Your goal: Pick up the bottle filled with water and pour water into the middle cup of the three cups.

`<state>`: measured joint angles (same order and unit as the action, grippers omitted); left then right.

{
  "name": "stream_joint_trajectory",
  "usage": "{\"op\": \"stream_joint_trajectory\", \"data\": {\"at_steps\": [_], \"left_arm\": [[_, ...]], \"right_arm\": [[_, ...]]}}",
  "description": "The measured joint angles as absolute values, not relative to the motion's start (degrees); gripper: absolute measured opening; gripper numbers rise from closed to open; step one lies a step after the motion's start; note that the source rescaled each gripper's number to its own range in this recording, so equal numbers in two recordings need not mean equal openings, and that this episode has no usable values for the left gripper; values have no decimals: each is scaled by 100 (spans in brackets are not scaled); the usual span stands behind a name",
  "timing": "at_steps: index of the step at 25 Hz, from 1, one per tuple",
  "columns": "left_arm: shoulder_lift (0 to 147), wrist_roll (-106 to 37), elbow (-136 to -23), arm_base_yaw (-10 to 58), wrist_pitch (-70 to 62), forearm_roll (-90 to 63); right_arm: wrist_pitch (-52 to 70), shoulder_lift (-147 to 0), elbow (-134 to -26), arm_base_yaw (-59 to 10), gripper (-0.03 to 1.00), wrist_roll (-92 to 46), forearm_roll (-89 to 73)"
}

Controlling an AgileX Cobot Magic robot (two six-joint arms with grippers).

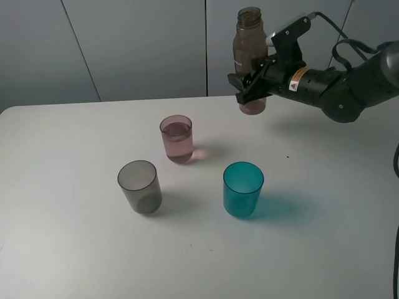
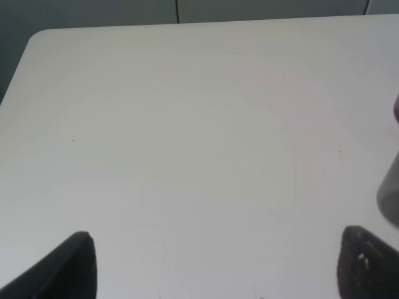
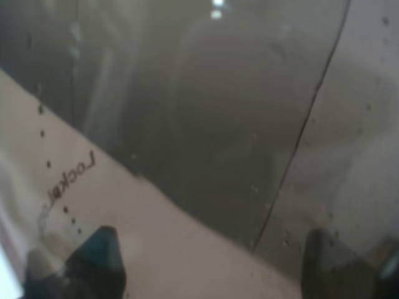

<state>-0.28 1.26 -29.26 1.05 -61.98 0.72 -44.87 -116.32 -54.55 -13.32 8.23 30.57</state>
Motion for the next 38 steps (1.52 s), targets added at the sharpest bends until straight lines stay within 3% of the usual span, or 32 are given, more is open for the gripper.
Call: {"op": "stream_joint_trajectory", "data": {"at_steps": [11, 34, 35, 38], "left_arm": [[-28, 126, -2926, 105, -6198, 72], [-28, 126, -2926, 105, -6198, 72], [-28, 126, -2926, 105, -6198, 72], [-28, 126, -2926, 105, -6198, 72]], "right_arm": [[-5063, -12425, -5455, -1320, 2, 945, 2875], [-4950, -12619, -5455, -1320, 3, 982, 2770], [-4923, -12619, -5455, -1320, 12, 982, 2770], [-4620, -12619, -5455, -1320, 51, 982, 2770]]}}
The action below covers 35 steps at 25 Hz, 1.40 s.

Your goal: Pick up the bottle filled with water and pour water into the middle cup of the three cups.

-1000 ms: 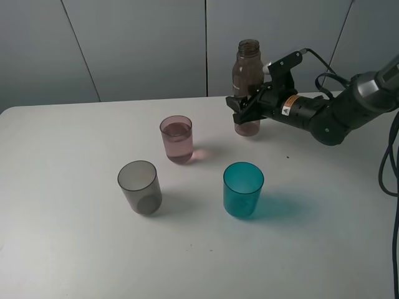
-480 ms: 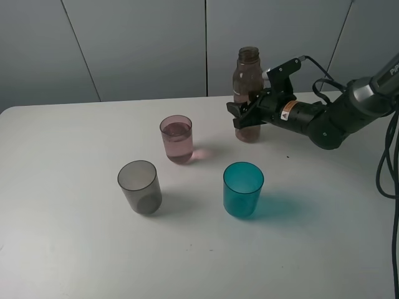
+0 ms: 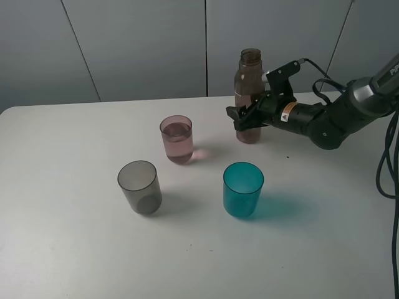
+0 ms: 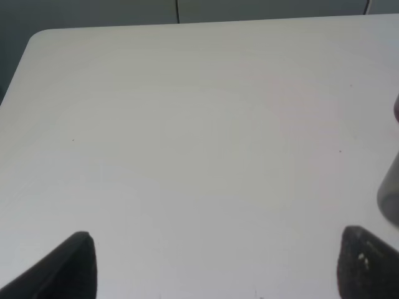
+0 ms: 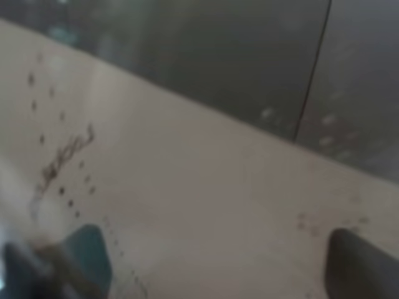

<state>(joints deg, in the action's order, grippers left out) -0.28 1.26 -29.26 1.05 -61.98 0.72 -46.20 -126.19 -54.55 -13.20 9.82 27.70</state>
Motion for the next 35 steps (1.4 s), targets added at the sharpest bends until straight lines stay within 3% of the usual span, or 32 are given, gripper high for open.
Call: {"op": "stream_joint_trajectory", "data": {"at_steps": [4, 7, 23, 29, 35], "left_arm": [[-28, 126, -2926, 105, -6198, 72], [-28, 126, -2926, 105, -6198, 72], [-28, 126, -2926, 105, -6198, 72], [-28, 126, -2926, 105, -6198, 72], [-28, 114, -2926, 105, -6198, 72]], "right_arm": [[-4259, -12619, -5455, -1320, 84, 1044, 2782], [-4249, -12609, -5345, -1320, 96, 1112, 2782], [-3771, -10796, -3502, -1320, 98, 523, 2062], [-1869, -8962, -3445, -1320, 98, 514, 1840], [1147, -6614, -3922, -1320, 98, 514, 1427]]}}
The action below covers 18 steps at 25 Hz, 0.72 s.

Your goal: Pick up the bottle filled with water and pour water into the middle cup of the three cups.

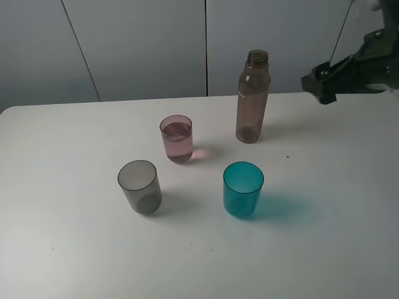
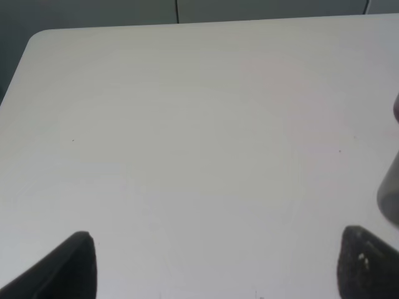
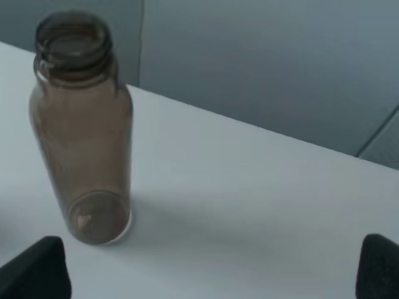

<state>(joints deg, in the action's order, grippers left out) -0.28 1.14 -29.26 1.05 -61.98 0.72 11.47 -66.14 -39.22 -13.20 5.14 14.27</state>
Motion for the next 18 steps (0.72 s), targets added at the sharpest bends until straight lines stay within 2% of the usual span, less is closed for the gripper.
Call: {"op": "stream_joint_trajectory", "data": {"at_steps": [5, 11, 18], "left_arm": [[-28, 91, -2926, 105, -6198, 72], [-28, 91, -2926, 105, -6198, 72], [-28, 91, -2926, 105, -6198, 72]], "right_arm": [[3211, -4836, -4329, -1320, 98, 514, 786], [5204, -2805, -4285, -1320, 98, 469, 408], [6507, -761, -3797, -1320, 98, 220, 380]]}}
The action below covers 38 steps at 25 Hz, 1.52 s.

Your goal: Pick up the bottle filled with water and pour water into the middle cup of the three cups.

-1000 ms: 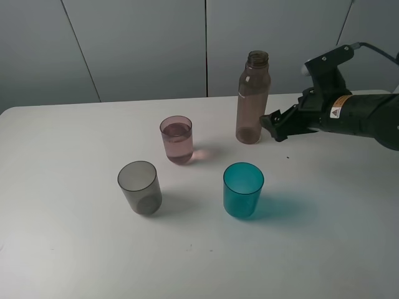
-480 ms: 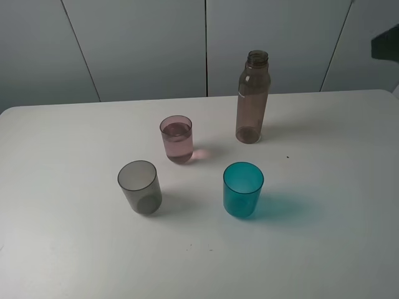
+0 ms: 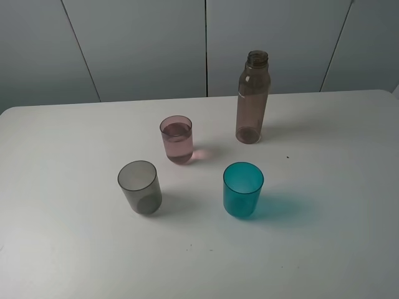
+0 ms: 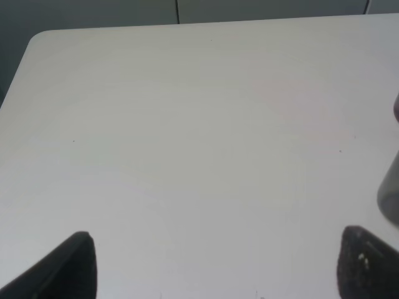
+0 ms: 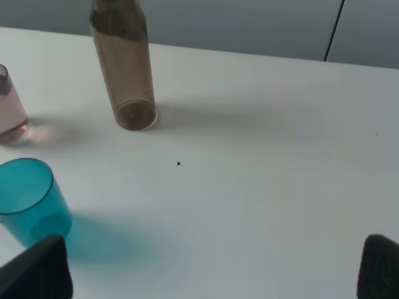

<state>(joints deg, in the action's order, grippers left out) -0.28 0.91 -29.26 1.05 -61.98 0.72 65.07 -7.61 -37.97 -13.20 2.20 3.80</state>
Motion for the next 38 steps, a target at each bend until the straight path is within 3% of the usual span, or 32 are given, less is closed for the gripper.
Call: {"op": "stream_joint_trajectory", "data": {"at_steps": [4, 14, 27, 34, 38], "left_arm": [[-28, 101, -2926, 105, -6198, 72], [-28, 101, -2926, 105, -6198, 72], [-28, 101, -2926, 105, -6198, 72], [-28, 112, -2926, 105, -6198, 72], [-28, 112, -2926, 105, -6198, 72]], "right_arm": [[6609, -51, -3624, -1320, 98, 186, 366], [6875, -15, -3137, -1320, 98, 186, 366], [6300, -2, -2920, -1309, 98, 208, 212], [6287, 9, -2920, -453, 98, 208, 198], [6287, 9, -2920, -409, 98, 208, 198]]}}
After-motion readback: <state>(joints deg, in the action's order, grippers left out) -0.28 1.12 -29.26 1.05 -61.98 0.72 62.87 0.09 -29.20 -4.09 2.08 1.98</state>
